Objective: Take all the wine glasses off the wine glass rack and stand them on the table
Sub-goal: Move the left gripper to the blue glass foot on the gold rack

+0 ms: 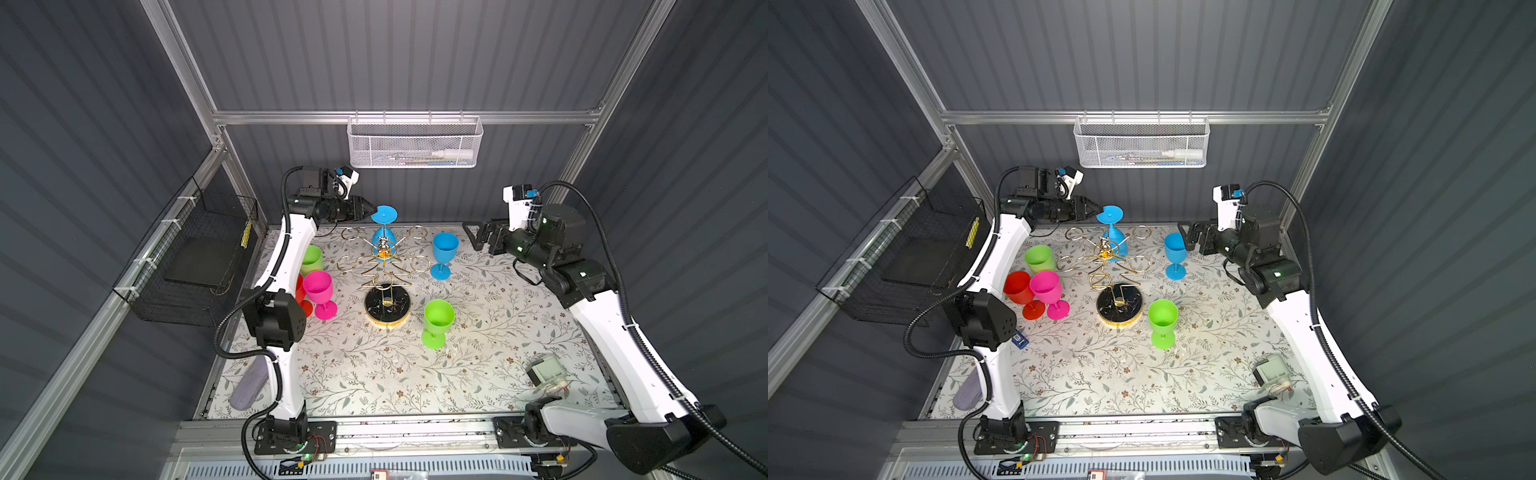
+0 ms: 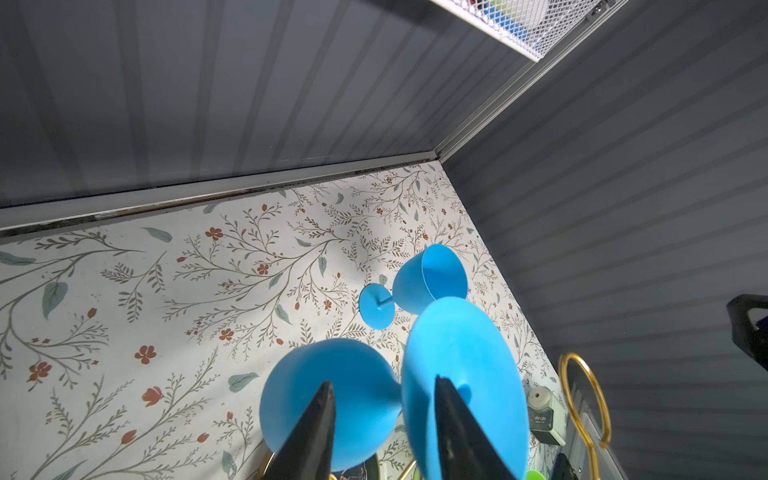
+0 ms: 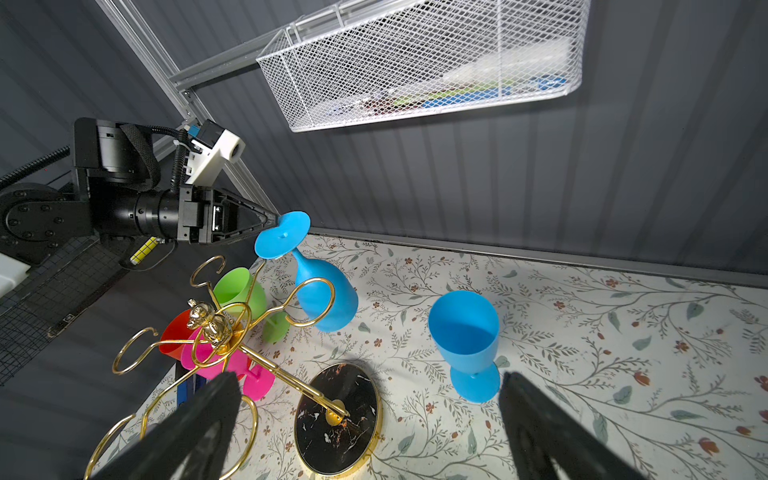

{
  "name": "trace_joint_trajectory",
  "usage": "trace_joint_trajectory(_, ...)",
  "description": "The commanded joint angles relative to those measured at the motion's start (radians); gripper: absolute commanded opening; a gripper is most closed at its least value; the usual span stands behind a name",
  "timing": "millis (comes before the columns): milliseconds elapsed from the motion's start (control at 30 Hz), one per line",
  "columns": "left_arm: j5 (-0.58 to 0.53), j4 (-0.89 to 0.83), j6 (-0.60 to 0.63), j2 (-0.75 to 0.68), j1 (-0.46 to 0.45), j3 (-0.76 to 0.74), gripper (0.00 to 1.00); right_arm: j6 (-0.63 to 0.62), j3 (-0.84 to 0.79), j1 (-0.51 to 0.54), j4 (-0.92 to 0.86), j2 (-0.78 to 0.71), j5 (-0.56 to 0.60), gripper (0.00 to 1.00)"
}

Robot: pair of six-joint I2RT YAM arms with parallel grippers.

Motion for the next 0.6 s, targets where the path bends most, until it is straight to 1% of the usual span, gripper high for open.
trace_joint_trajectory(0, 0.039, -0.04, 0.001, 0.029, -0.007, 0.047, 0.45, -0.009, -0.006, -0.003, -0.006, -0.019, 0.003, 0.99)
trace_joint_trajectory(133, 0.045, -0.044, -0.001, 0.036, -0.007, 0.053, 0.45, -0.008, -0.007, -0.003, -0.006, -0.021, 0.003, 0.99)
trace_joint_trajectory(267, 0.052, -0.044, -0.002, 0.039, -0.008, 0.057, 0.41, -0.009, -0.007, -0.003, -0.008, -0.019, 0.004, 0.99)
trace_joint_trajectory(333, 0.054, -0.047, -0.001, 0.042, -0.008, 0.058, 0.33, -0.009, -0.009, -0.003, -0.008, -0.019, 0.005, 0.99)
trace_joint_trajectory(433, 0.051, -0.044, -0.002, 0.036, -0.008, 0.056, 0.16, -0.011, -0.009, -0.003, -0.009, -0.02, 0.009, 0.99)
trace_joint_trajectory(567, 0.064, -0.03, -0.012, 0.026, -0.009, 0.057, 0.12, -0.011, -0.012, -0.004, -0.009, -0.019, 0.011, 0.99)
